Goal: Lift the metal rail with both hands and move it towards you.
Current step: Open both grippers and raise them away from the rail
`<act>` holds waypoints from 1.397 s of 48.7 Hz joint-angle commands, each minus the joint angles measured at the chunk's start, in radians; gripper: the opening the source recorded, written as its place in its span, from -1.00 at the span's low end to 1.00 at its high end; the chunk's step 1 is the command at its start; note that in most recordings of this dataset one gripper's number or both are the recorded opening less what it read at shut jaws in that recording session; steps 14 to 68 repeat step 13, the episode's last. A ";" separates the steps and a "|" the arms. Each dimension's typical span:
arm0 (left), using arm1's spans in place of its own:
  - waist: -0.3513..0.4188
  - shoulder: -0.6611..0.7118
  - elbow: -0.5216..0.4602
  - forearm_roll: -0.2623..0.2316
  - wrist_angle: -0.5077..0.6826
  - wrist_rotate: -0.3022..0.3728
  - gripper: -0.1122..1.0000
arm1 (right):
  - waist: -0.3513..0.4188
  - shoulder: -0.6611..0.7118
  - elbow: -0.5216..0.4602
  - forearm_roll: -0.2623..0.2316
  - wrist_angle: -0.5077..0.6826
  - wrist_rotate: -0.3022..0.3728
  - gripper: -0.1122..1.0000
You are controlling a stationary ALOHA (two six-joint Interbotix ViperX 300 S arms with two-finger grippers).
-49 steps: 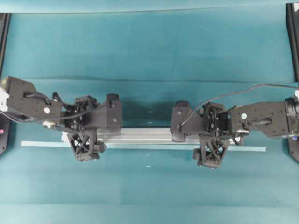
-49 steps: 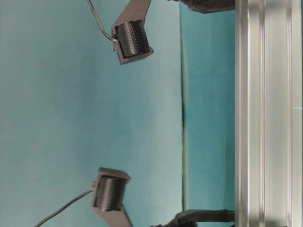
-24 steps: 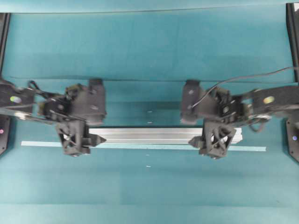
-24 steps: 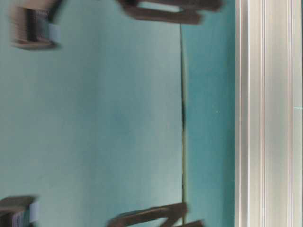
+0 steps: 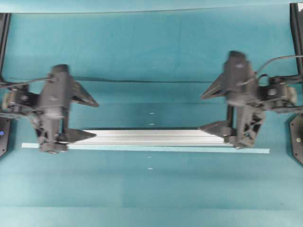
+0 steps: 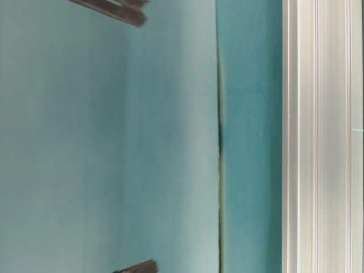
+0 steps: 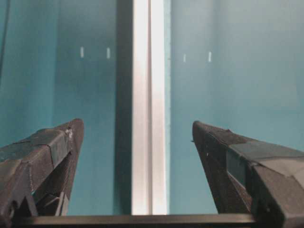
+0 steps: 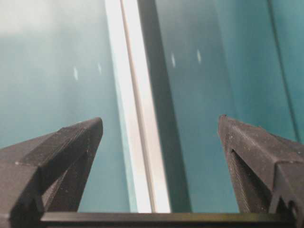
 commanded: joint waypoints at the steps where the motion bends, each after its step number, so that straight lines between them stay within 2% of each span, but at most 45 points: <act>1: 0.002 -0.048 0.005 -0.002 -0.031 0.000 0.85 | 0.000 -0.040 0.008 -0.003 -0.040 -0.002 0.97; 13: 0.002 -0.143 0.051 -0.002 -0.112 0.002 0.85 | 0.000 -0.133 0.060 -0.002 -0.130 -0.002 0.97; 68: 0.002 -0.143 0.051 -0.002 -0.112 0.002 0.85 | 0.000 -0.133 0.060 -0.002 -0.130 -0.002 0.97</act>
